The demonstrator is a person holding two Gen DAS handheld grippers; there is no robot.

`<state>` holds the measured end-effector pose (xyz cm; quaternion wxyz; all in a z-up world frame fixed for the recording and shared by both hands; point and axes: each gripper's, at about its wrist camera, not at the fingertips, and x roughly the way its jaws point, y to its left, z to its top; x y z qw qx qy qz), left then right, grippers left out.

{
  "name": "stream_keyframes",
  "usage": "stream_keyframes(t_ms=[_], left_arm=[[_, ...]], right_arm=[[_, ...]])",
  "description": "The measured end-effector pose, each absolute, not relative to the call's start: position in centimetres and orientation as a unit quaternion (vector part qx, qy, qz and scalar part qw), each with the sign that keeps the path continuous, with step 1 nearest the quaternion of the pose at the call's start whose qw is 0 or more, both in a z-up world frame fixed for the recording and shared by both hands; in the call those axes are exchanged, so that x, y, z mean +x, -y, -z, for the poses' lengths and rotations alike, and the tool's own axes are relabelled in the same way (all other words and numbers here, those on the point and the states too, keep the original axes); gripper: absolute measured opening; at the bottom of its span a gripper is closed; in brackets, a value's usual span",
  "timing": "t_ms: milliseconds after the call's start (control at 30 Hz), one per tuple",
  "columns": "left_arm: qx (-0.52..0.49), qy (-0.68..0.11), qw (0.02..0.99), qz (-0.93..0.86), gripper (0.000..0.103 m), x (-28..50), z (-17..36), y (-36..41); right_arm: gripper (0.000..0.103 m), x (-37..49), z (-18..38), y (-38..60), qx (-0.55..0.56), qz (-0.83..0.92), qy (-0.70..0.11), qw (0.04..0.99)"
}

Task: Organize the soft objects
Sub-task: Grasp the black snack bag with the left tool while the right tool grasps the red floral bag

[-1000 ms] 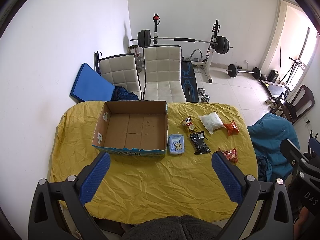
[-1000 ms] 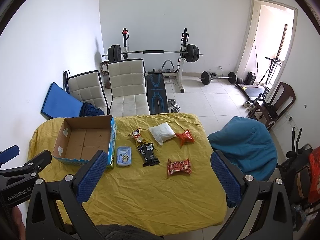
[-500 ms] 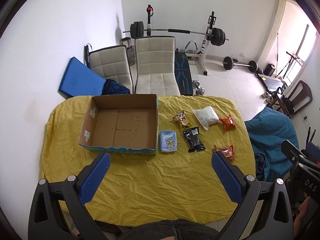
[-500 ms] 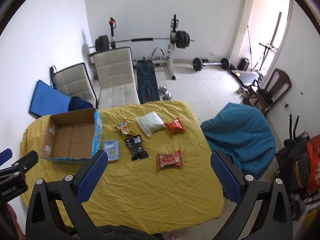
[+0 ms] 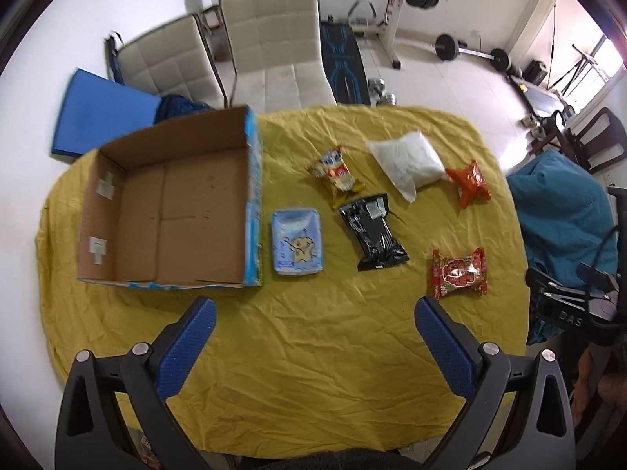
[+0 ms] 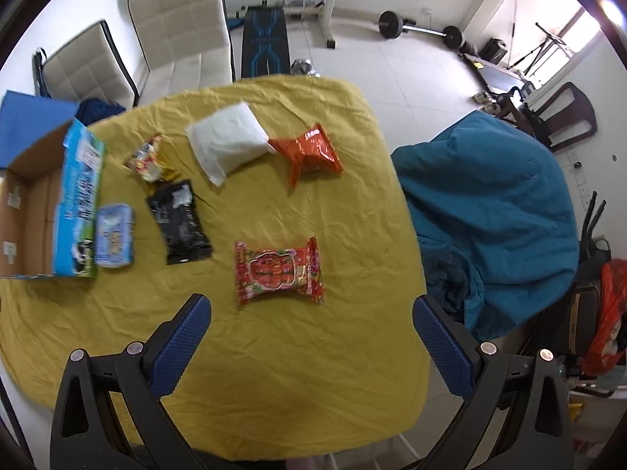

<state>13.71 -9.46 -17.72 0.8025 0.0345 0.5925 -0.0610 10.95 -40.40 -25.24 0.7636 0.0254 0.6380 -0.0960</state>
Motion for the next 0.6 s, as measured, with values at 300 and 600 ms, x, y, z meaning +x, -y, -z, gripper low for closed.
stream_keyframes(t_ms=[300,600], left_arm=[[0.017,-0.667,0.741,0.070,0.103,19.5,27.0,12.7],[0.026,-0.707,0.705,0.043,0.103,19.9,32.4,12.0]], right_arm=[[0.103,16.5,37.5,38.9,-0.103,-0.026,-0.706,0.701],[0.095,14.4,46.4,32.6,-0.444,-0.222,-0.656,0.569]])
